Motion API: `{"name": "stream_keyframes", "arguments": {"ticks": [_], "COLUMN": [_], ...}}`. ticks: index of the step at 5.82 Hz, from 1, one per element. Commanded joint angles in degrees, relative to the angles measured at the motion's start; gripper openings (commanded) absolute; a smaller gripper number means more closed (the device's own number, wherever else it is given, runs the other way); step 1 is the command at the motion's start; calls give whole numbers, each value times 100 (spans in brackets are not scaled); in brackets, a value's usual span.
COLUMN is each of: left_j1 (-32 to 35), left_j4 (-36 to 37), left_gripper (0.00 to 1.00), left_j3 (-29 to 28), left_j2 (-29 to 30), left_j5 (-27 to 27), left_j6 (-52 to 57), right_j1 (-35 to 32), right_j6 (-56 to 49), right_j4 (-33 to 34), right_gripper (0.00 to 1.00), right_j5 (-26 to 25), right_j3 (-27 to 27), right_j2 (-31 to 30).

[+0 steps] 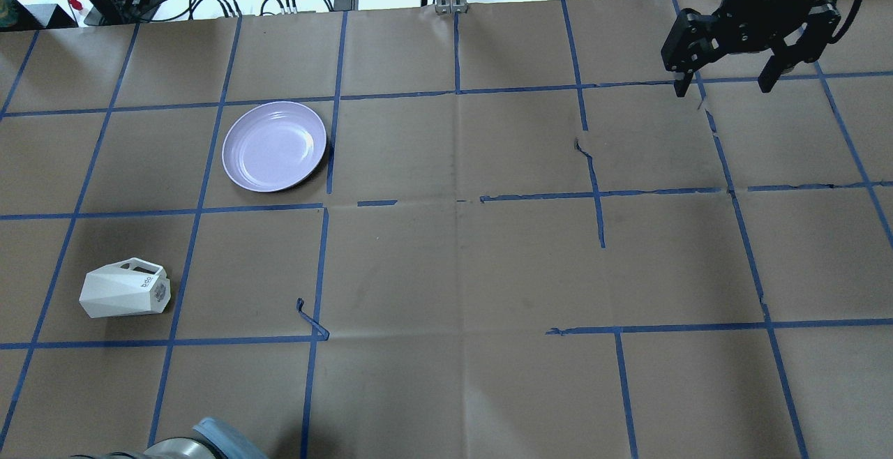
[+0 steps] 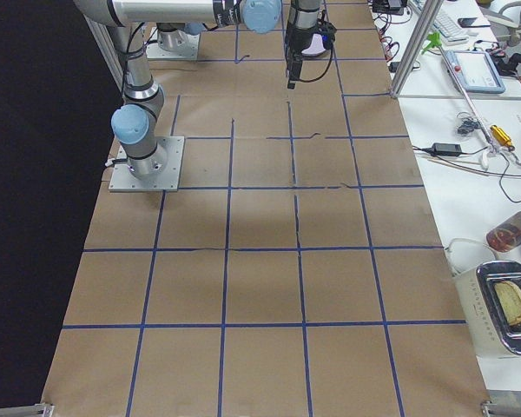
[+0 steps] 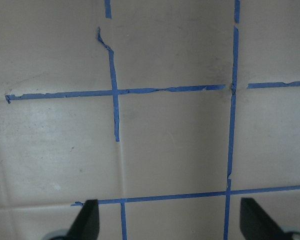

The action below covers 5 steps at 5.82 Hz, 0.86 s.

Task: Flip cup and place on plate
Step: 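Lower the left gripper onto the white mug and close on it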

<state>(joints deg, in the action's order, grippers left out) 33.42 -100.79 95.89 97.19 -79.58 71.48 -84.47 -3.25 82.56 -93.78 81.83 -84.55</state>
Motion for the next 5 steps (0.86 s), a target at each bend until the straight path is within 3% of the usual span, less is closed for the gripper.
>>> {"name": "stream_keyframes", "arguments": {"ticks": [1, 5], "left_j1": [-449, -793], "left_j4": [-231, -968], "left_gripper": [99, 98], "left_j3": [-9, -44], "left_j2": [1095, 2715], "left_j5": [582, 1146], "left_j6": [618, 1536], "right_j1": [1, 1], "right_j6": [0, 0], "right_j4": [6, 6], "right_gripper": [100, 100], "right_j5": [0, 0], "right_j3": [0, 0], "right_j2": [0, 0]}}
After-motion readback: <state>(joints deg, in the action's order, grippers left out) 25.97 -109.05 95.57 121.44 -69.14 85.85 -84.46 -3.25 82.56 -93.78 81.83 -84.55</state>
